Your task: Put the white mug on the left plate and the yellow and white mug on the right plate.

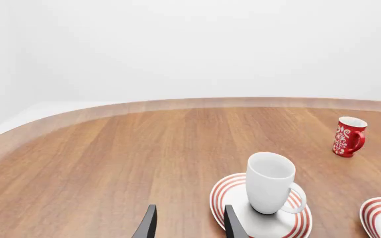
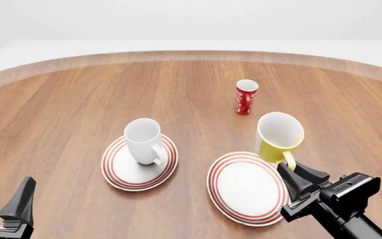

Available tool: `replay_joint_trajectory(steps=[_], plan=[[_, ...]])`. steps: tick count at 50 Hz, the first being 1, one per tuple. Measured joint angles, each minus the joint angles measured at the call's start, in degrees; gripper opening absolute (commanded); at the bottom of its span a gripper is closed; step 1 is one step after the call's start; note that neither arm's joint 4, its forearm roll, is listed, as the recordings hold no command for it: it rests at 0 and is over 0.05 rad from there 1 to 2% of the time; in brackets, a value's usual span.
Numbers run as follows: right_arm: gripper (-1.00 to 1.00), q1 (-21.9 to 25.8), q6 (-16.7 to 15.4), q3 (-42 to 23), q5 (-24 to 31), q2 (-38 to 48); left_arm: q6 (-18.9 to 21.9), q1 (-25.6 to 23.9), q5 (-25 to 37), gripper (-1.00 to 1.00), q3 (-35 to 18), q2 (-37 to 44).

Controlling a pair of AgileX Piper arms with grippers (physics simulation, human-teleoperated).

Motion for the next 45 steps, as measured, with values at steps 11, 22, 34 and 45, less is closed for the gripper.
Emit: replay_joint_trajectory(steps=[11,22,34,45], plan=[[-1.0,0.58,0.09,1.32,10.81,-11.28,0.0,0.0,0.0,1.0,0.0,0.0],[-1.0,1.62,0.57,1.77,18.53,-18.41,0.0,0.0,0.0,1.0,0.0,0.0],[-1.0,3.0,1.3,1.79,21.93,-20.28,0.0,0.0,0.0,1.0,0.0,0.0],[-1.0,3.9,1.48,1.79,20.86,-17.66,0.0,0.0,0.0,1.0,0.0,0.0]])
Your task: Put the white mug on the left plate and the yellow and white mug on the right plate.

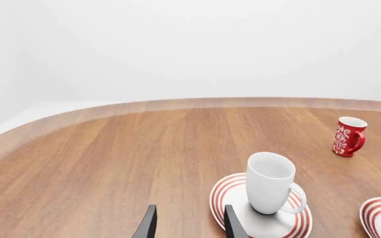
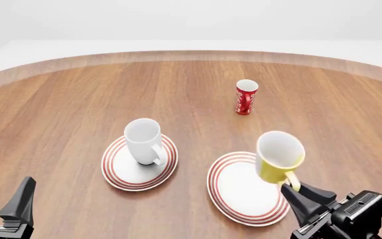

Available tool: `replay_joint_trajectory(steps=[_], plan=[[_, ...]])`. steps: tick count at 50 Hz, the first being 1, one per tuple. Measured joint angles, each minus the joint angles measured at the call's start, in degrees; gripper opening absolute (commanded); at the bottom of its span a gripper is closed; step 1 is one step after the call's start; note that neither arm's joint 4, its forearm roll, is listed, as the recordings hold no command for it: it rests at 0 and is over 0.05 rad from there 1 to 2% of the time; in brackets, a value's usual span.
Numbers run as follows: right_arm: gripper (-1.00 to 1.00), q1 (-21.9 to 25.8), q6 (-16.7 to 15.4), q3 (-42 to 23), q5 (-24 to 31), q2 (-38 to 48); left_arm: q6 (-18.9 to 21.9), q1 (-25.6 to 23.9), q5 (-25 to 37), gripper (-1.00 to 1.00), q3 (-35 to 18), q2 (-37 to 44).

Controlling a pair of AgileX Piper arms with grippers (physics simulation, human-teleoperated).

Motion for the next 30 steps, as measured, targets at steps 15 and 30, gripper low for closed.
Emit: replay_joint_trajectory(steps=[15,30], plan=[[-1.0,0.88,0.6,0.0,-8.32,10.57,0.0,0.0,0.0,1.0,0.0,0.0],[-1.0,1.25,1.06,0.0,-24.63,29.46,0.0,0.0,0.0,1.0,0.0,0.0]])
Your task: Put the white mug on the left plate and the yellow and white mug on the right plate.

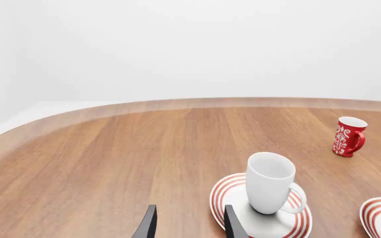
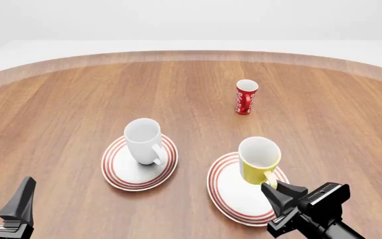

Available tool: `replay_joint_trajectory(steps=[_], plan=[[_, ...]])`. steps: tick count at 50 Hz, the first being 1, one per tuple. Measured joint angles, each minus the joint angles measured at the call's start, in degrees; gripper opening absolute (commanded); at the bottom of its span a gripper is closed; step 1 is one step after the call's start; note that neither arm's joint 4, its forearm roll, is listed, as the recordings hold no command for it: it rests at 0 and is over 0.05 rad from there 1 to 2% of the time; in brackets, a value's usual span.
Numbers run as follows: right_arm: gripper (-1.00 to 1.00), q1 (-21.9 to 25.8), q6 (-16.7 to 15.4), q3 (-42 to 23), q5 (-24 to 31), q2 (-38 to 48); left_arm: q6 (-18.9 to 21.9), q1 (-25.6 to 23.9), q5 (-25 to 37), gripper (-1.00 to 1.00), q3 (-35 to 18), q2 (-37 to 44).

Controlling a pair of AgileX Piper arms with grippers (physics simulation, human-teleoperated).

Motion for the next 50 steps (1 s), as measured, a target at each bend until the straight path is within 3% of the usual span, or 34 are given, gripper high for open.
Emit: replay_joint_trajectory(steps=[8,50], plan=[[-1.0,-0.36,-0.13,0.0,-5.56,6.74,0.0,0.0,0.0,1.0,0.0,0.0],[-1.0,-1.97,-2.45,0.0,-18.58,23.71,0.0,0.0,0.0,1.0,0.0,0.0]])
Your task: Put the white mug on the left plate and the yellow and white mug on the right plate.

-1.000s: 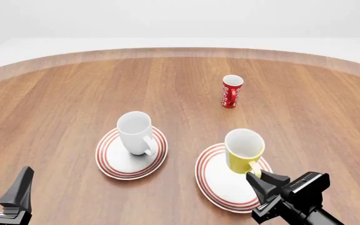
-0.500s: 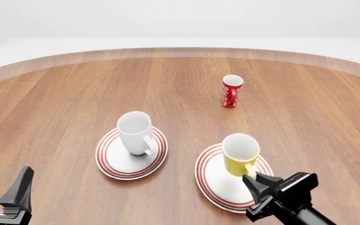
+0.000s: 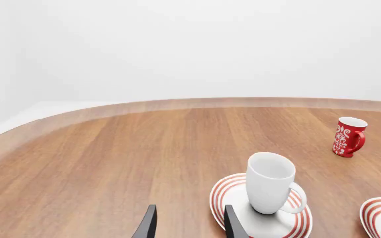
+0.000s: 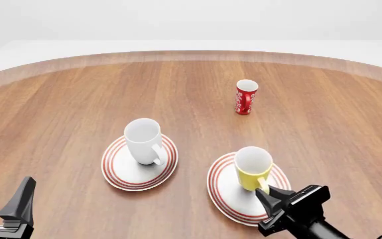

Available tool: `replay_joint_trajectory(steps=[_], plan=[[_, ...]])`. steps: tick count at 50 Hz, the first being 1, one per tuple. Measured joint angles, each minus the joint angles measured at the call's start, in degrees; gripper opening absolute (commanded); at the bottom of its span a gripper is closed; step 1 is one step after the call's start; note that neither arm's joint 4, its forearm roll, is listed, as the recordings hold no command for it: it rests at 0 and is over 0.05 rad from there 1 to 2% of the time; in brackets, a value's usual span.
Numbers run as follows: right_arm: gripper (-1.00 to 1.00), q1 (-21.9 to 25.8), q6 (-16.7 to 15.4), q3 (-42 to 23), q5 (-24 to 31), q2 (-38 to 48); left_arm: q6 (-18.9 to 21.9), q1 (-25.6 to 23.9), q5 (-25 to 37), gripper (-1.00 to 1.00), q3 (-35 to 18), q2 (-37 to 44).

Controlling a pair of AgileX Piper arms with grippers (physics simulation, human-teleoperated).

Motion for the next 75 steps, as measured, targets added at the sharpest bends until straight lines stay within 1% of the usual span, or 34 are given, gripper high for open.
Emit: replay_joint_trajectory(steps=[11,25,26,41,55,63,75], plan=[[-1.0,-0.34,-0.47,0.0,-1.55,2.04,0.0,0.0,0.0,1.0,0.0,0.0],[-1.0,-0.44,-0.93,0.0,-2.26,3.22,0.0,0.0,0.0,1.0,0.0,0.0],[1.0,-0.42,-0.94,0.0,-2.31,3.31,0.0,0.0,0.0,1.0,0.0,0.0],[1.0,-0.63,-0.71,0.0,-2.5,3.92,0.0,0.0,0.0,1.0,0.0,0.0],[1.0,-1.16,-0.68,0.0,-0.38,1.95,0.0,0.0,0.0,1.0,0.0,0.0],[1.0,-1.64,-0.85,0.0,4.84,-3.41,0.0,0.0,0.0,1.0,0.0,0.0],[1.0,-2.6,-1.35,0.0,18.59,-17.72,0.0,0.0,0.0,1.0,0.0,0.0]])
